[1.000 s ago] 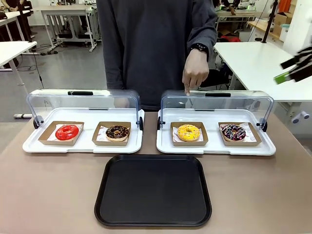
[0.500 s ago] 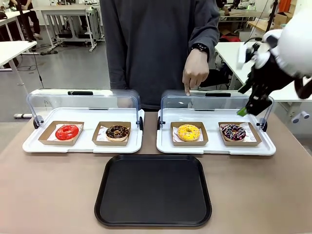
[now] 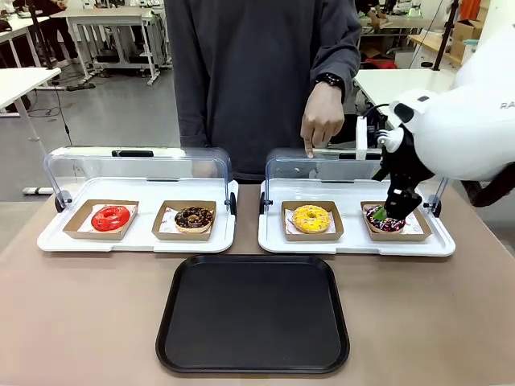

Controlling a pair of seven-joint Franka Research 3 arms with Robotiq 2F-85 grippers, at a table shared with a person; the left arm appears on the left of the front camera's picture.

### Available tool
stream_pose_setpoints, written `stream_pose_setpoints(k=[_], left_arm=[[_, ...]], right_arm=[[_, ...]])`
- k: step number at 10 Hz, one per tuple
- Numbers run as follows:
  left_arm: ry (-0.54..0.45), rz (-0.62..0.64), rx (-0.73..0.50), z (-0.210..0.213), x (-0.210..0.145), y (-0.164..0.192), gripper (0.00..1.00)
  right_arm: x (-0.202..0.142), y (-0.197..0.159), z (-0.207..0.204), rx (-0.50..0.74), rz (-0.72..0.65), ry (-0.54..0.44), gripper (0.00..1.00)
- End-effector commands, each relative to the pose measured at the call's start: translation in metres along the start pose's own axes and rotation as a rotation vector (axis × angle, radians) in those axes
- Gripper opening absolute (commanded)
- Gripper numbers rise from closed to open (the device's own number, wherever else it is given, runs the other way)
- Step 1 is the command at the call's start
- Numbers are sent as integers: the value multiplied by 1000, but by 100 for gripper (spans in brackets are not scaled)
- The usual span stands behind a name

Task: Move the third donut from the left to the tray.
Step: Pick up the Paper togo box containing the Donut indicated by the person and place it on the Handle tray.

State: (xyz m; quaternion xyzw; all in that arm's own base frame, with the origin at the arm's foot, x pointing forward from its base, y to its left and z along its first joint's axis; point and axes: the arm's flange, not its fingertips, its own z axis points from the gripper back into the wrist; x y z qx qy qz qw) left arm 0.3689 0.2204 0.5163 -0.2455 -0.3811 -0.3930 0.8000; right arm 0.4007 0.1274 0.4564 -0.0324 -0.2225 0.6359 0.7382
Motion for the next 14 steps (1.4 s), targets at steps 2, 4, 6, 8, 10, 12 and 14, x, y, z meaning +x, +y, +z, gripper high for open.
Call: stream_pose_setpoints(k=[2, 4, 6, 8, 10, 12, 14], left_arm=[[-12, -5, -4, 2, 2, -2, 100], [-12, -5, -4, 2, 2, -2, 100], [-12, -5, -4, 2, 2, -2, 100], [-12, -5, -4, 2, 2, -2, 100], [-12, -5, -4, 2, 2, -2, 100], [-12, -5, -4, 2, 2, -2, 100], [-12, -5, -4, 2, 2, -2, 100]], right_arm=[[-4, -2, 11, -17, -12, -1, 100], [-6, -4, 8, -15, -8, -9, 100], [21, -19, -29, -2, 46, 54, 100], [28, -17, -51, 17, 52, 97, 100], [35, -16, -73, 56, 86, 120, 100], [40, -20, -93, 58, 100, 133, 100], [40, -19, -107, 56, 111, 130, 100]])
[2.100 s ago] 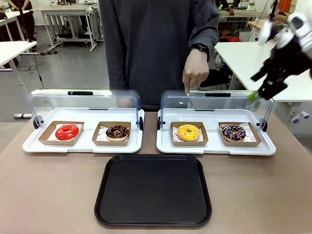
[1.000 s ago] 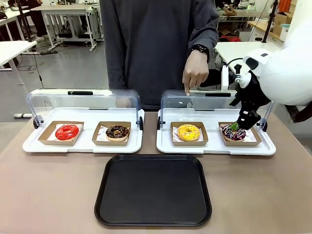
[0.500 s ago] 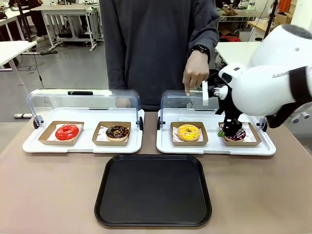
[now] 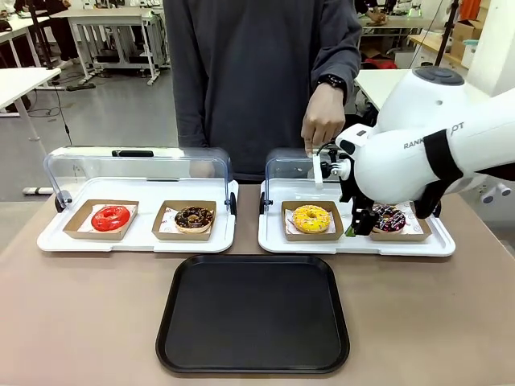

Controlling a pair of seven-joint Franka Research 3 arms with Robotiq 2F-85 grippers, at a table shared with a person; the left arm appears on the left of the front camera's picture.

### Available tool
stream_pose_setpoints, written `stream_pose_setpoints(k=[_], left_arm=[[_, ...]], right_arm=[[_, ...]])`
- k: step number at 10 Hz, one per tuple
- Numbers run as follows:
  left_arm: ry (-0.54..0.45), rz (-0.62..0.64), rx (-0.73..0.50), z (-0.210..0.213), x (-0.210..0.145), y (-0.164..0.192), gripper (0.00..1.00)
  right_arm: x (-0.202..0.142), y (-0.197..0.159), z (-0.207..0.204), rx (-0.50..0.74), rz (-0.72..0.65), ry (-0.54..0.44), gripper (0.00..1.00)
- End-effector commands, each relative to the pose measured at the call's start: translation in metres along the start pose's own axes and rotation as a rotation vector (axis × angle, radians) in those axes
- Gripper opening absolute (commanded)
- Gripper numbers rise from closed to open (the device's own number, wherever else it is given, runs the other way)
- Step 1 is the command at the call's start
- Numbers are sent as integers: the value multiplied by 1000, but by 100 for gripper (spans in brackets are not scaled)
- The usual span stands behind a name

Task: Move the third donut from the left to the tray.
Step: Pick up the Paper togo box containing the Donut indicated by the person and place it on the Handle tray.

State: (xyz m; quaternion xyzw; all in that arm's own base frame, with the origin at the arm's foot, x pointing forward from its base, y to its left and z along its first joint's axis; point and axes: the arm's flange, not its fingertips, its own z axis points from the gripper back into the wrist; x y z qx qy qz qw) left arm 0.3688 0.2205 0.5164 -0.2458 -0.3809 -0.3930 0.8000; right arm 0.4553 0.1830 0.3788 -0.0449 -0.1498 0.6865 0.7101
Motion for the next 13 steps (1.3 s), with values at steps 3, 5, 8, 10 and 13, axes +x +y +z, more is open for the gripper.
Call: stream_pose_setpoints(k=[3, 5, 8, 10, 13], left_arm=[[-12, -5, -3, 1, 2, -2, 100], [-12, -5, -3, 1, 2, -2, 100], [-12, -5, -3, 1, 2, -2, 100], [-12, -5, -3, 1, 2, -2, 100], [-12, -5, -3, 1, 2, -2, 100]], right_arm=[[8, -1, -25, -32, 11, 34, 100], [8, -4, -38, -37, 20, 38, 100], [7, -12, -51, -44, 24, 36, 100], [7, -14, -56, -51, 22, 35, 100], [4, -20, -63, -56, 14, 31, 100]])
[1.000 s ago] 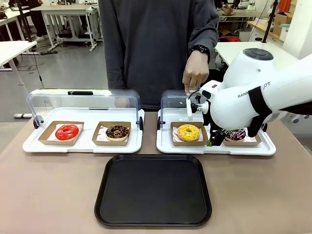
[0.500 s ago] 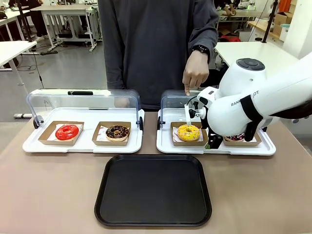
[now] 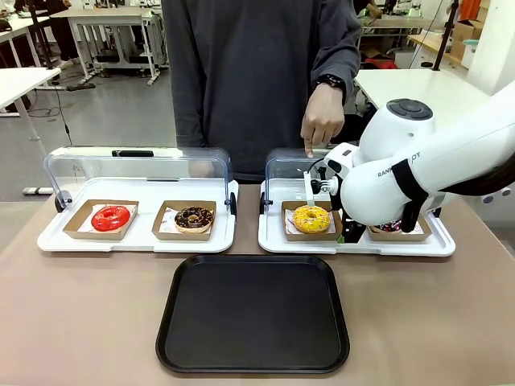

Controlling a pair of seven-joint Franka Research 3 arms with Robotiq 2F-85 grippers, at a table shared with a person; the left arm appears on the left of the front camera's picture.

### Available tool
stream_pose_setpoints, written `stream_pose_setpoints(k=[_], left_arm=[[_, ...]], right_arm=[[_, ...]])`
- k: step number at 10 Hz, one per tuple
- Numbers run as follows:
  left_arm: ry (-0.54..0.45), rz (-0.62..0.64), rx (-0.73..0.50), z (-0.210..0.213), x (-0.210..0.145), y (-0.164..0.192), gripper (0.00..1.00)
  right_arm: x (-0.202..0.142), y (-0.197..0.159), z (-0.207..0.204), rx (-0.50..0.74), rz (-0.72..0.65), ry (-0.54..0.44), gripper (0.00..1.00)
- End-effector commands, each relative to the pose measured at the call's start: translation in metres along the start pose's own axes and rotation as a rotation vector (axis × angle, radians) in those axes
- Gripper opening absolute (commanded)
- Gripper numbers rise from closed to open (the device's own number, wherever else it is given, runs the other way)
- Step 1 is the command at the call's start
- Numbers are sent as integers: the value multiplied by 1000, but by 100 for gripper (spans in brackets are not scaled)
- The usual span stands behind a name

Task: Move the third donut from the left to the tray.
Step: Pick up the Paper togo box containing the Donut indicated by the person and place it on the Handle tray.

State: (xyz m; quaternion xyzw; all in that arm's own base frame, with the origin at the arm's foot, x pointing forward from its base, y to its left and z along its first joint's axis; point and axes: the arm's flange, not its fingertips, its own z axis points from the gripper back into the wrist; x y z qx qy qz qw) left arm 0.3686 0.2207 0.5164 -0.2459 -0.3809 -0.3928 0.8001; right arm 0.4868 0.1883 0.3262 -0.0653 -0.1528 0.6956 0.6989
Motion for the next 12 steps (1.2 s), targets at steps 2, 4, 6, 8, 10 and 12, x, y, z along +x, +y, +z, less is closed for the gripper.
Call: stream_pose_setpoints(k=[2, 4, 6, 8, 10, 12], left_arm=[[-12, -6, -3, 1, 2, -2, 100], [-12, -6, -3, 1, 2, -2, 100], [-12, -6, -3, 1, 2, -2, 100], [-12, -6, -3, 1, 2, -2, 100], [-12, -6, -3, 1, 2, -2, 100], [-12, -6, -3, 1, 2, -2, 100]], right_arm=[[8, -5, -9, -18, -20, 10, 100], [9, -6, -14, -3, -16, 15, 100], [8, -6, -19, 8, -22, 21, 100], [7, -7, -20, 15, -32, 22, 40], [8, -6, -19, 25, -31, 25, 0], [7, -6, -20, 37, -26, 25, 0]])
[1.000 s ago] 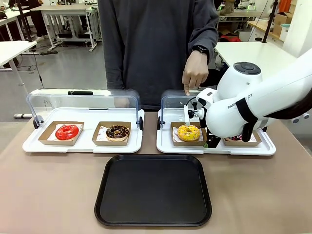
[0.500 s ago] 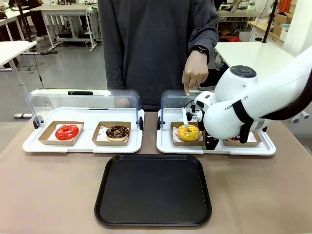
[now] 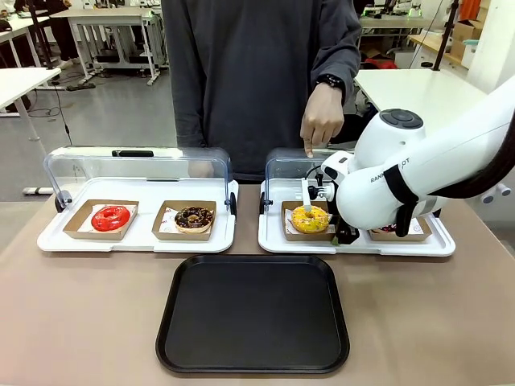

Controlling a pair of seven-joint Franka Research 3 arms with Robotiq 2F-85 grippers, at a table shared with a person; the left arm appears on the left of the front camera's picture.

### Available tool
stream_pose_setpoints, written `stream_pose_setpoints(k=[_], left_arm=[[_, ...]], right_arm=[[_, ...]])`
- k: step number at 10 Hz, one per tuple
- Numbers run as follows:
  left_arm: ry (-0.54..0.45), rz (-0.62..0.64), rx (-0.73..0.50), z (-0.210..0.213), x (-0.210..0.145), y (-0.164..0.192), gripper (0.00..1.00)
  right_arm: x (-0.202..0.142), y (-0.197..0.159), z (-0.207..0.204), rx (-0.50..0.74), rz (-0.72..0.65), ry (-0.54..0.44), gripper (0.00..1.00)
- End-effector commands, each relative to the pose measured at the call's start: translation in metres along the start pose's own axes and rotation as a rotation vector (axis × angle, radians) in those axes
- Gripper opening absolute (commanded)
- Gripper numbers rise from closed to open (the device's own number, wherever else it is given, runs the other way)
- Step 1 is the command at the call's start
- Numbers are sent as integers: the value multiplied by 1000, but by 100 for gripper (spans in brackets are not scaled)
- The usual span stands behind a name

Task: Move the third donut from the left to the tray.
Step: Pick up the Paper togo box containing the Donut indicated by the person and place it on the Handle tray.

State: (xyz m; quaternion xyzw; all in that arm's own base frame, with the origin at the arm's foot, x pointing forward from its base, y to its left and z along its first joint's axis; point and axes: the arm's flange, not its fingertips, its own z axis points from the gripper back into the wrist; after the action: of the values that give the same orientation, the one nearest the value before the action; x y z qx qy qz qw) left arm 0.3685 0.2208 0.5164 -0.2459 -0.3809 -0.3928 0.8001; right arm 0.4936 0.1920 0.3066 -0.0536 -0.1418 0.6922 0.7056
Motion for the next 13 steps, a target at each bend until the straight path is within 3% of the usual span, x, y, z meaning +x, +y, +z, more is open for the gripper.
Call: stream_pose_setpoints(k=[1, 9, 13], left_arm=[[-12, -6, -3, 1, 2, -2, 100], [-12, -6, -3, 1, 2, -2, 100], [-12, -6, -3, 1, 2, -2, 100]], right_arm=[[6, -5, 2, 10, -9, 21, 0], [0, -8, 2, 21, 17, 6, 0], [2, -2, 56, -54, -22, -21, 0]])
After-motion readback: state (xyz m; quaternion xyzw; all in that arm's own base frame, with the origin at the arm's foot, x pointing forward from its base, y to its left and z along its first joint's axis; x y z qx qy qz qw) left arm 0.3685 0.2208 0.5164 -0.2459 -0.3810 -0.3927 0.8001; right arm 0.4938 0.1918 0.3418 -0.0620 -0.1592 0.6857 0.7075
